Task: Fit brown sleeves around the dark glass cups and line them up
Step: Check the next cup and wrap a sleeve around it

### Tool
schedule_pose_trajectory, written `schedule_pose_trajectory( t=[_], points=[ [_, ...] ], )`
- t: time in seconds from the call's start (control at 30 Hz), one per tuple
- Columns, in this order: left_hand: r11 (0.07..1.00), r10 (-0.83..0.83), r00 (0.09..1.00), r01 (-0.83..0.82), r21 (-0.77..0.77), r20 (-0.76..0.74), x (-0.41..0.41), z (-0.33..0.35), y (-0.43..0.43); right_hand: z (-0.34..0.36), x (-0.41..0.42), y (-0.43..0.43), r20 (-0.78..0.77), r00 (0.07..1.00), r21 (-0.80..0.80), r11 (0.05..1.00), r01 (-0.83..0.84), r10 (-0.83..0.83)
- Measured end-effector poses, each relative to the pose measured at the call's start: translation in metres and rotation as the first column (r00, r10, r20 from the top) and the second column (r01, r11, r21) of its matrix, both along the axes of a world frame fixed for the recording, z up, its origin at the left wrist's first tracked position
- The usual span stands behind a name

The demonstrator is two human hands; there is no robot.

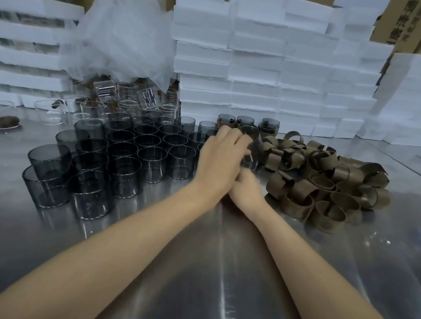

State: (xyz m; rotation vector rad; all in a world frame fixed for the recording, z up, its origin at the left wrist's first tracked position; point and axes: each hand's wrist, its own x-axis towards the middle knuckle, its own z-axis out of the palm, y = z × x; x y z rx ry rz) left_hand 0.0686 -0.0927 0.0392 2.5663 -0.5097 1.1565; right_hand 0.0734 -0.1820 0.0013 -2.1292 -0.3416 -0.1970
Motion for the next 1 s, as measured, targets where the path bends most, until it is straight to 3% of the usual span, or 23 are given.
schedule_pose_trajectory(
  t=[0.07,0.17,0.3,0.37,0.43,0.5,0.6,0.7,0.83,1.0],
  points=[
    [0.999,0.002,0.987,0.006,-0.052,0.159,-0.009,-0.015,0.032,-0.003,0.003,0.004,-0.038,0.999,0.1,0.994,0.034,-0.031],
    [0.999,0.002,0.973,-0.013,0.045,0.232,-0.017,-0.032,0.069,-0.003,0.006,0.012,0.02,0.999,0.237,0.971,0.026,-0.032],
    [0.993,-0.016,0.976,-0.011,0.118,0.218,-0.022,-0.038,0.085,-0.001,0.007,0.024,0.282,0.953,0.124,0.981,-0.149,0.109],
    [0.993,-0.046,0.969,0.018,0.115,0.241,-0.023,-0.038,0.082,-0.001,0.007,0.026,0.351,0.932,0.163,0.974,-0.158,0.093],
    [0.994,-0.108,0.97,0.1,0.049,0.219,-0.021,-0.038,0.079,0.0,0.005,0.024,0.404,0.914,0.217,0.968,-0.127,0.029],
    [0.965,-0.19,0.972,0.211,-0.153,0.137,-0.023,-0.039,0.077,-0.003,0.003,0.021,0.415,0.909,0.247,0.957,-0.152,0.038],
    [0.777,-0.39,0.921,0.32,-0.542,-0.015,-0.028,-0.037,0.076,-0.003,-0.002,0.02,0.412,0.91,0.308,0.933,-0.186,0.046],
    [0.595,-0.567,0.812,0.285,-0.751,-0.141,-0.031,-0.034,0.071,0.0,-0.004,0.02,0.419,0.908,0.353,0.917,-0.189,0.026],
    [0.397,-0.674,0.727,0.205,-0.895,-0.132,-0.033,-0.03,0.07,-0.001,-0.003,0.018,0.409,0.912,0.369,0.909,-0.194,0.029],
    [0.265,-0.698,0.709,0.129,-0.955,-0.098,-0.033,-0.027,0.07,-0.002,0.0,0.02,0.405,0.914,0.349,0.916,-0.195,0.04]
  ],
)
